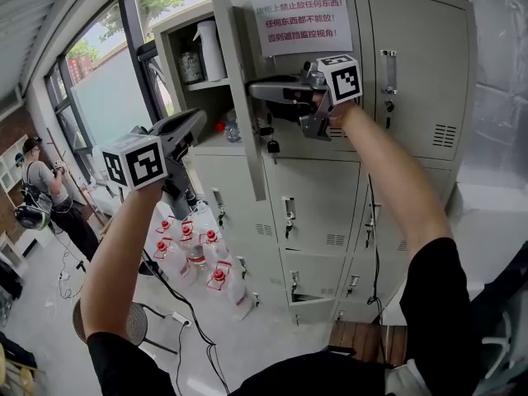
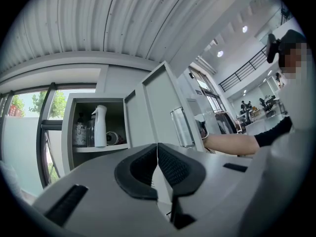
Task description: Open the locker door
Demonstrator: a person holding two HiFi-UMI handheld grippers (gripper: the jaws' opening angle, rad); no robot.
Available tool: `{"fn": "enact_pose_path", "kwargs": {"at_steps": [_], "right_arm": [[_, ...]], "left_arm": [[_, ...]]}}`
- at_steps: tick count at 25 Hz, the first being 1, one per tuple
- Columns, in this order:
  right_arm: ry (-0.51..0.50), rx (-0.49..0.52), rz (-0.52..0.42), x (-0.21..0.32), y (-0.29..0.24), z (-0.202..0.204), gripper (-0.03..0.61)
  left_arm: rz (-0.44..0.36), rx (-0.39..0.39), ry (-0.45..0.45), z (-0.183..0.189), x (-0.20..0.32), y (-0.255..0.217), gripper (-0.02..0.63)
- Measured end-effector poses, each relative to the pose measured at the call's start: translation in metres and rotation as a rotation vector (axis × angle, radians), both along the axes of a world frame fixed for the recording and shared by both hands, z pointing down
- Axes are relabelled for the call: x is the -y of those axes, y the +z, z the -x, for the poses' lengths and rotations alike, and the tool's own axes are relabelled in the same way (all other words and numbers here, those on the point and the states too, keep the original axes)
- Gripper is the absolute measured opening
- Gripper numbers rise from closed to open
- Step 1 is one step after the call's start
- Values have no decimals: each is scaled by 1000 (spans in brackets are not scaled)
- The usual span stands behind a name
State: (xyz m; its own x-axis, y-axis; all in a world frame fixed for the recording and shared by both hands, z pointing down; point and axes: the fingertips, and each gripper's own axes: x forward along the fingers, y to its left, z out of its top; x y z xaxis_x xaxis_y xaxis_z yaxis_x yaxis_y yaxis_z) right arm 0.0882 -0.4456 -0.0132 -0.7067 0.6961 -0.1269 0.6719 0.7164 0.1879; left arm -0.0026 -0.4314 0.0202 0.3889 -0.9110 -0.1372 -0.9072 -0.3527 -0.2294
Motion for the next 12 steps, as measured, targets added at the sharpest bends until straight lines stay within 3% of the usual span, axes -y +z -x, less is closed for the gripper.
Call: {"fn": "enact_pose_path", "kwargs": {"at_steps": [7, 12], "right_arm": [[82, 40, -41, 4, -5, 1, 35], [215, 76, -55, 4, -16, 3, 35]], "left_arm": [[-1, -9, -5, 9, -3, 2, 17], [-22, -21, 21, 24, -12, -2, 17]]}}
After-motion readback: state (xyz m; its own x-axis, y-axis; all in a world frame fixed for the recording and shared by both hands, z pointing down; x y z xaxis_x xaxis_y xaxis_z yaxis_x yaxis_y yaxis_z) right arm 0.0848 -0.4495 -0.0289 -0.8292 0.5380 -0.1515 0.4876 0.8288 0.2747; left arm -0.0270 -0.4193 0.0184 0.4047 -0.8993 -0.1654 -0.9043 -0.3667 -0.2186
